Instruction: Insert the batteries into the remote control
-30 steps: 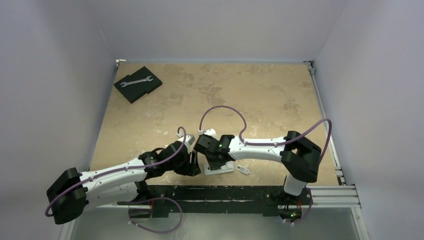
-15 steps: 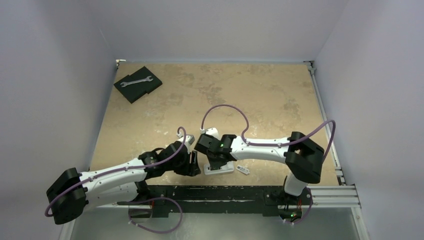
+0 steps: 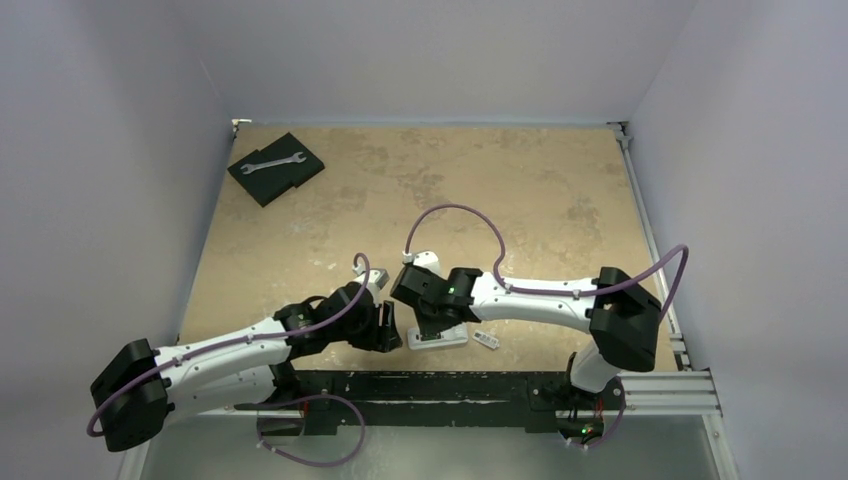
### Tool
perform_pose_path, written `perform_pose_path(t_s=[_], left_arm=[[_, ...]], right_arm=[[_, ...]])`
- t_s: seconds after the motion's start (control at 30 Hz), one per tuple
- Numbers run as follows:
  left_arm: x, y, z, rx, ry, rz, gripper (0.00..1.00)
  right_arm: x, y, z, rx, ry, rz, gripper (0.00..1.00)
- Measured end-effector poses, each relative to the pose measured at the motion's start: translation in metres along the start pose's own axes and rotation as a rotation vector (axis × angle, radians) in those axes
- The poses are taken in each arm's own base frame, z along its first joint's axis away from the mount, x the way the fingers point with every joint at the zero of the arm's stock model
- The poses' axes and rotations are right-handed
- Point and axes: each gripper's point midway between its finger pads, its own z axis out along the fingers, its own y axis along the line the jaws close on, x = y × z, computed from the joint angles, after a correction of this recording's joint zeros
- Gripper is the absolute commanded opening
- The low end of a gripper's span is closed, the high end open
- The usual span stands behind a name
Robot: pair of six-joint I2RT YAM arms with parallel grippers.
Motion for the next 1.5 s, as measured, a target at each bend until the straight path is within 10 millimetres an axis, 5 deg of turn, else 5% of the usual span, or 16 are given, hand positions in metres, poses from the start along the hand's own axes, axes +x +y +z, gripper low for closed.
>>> perform_pose_path(t_s=[0.27,0.83,1.13,1.5], left_arm=[[0.000,-0.001,-0.001,0.007,-0.002,0.000,0.56],[0.001,-0.001,0.000,0.006,0.005,0.000,0.56],[0.001,-0.001,0.000,0.004,0.006,0.000,0.56],[-0.005,-0.003,0.002,-0.019,0.017,0.022,0.56]], right_arm=[[0.027,-0.015,0.026,0.050,0.062,-0.001,0.19],[0.024,-0.013,0.024,0.047,0.052,0.005,0.22],[0.010,-0.011,0.004,0.040,0.016,0.006,0.31],[0.004,-0.018,-0.020,-0.005,-0.043,0.026,0.30]])
